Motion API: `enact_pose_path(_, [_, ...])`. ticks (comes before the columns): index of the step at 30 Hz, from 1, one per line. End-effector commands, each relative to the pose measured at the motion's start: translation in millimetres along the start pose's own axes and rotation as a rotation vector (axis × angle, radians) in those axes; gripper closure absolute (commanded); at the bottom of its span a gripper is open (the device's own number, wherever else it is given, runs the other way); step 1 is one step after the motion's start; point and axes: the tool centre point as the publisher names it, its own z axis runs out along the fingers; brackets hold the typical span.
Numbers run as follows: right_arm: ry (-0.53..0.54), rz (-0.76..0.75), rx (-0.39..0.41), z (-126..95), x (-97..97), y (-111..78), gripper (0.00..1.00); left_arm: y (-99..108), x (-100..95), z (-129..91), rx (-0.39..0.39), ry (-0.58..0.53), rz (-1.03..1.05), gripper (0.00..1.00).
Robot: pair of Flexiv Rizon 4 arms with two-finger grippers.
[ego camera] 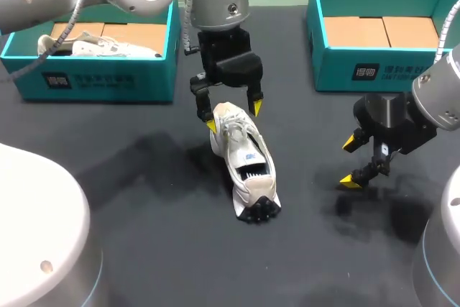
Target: Take the shoe out of the shoebox, open the shoe tongue, remove and reinsert the insole, then place the shoe into the shoebox
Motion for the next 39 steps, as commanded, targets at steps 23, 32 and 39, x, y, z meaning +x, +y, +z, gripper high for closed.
enact_pose_path(23, [-0.002,0.0,0.001,0.0,1.4,-0.3,0.0,-38.1,11.6,5.6,0.01,-0.185,-0.685,0.0])
enact_pose_path(32, [-0.002,0.0,0.001,0.0,1.4,-0.3,0.0,-84.1,21.5,30.4,-0.067,-0.264,-1.017,0.0])
enact_pose_path(39, [-0.002,0.0,0.001,0.0,1.4,-0.3,0.0,-84.1,21.5,30.4,-0.067,-0.264,-1.017,0.0])
